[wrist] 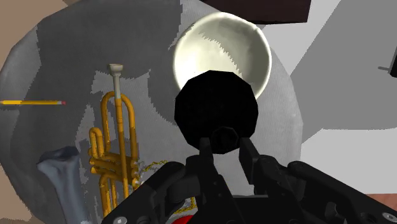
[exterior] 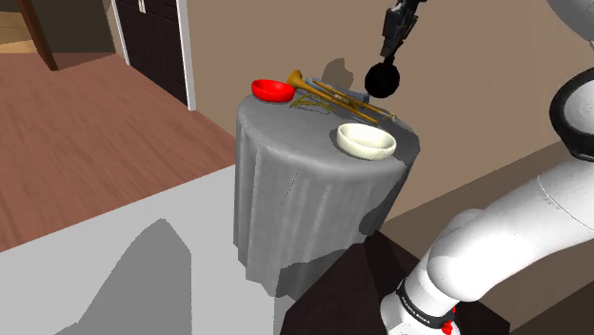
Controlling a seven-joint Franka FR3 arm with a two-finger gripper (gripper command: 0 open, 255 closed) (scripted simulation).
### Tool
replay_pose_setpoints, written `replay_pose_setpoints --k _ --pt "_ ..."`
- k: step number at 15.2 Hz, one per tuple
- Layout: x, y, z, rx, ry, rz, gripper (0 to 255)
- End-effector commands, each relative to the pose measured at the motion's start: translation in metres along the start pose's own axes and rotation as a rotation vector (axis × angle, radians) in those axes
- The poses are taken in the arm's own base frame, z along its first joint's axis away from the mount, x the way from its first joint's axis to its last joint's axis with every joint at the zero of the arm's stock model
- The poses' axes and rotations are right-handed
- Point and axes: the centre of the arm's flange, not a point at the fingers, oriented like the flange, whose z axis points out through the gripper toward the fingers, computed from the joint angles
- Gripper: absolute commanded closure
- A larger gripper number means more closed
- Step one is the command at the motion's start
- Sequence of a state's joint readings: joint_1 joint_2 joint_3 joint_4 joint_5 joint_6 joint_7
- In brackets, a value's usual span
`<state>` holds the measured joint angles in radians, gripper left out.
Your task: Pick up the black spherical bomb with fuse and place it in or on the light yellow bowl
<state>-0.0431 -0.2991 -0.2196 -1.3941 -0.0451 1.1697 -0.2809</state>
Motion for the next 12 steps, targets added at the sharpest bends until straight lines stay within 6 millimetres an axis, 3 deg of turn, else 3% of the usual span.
replay_pose_setpoints --k 1,2,12 --pt "-0.021 -0.017 -0.008 -0.001 0.000 0.001 255" --pt "-0.028 -0.023 -0.010 -0.001 0.000 0.001 255" --pt "-0.032 -0.022 0.043 -0.001 0.000 0.001 255"
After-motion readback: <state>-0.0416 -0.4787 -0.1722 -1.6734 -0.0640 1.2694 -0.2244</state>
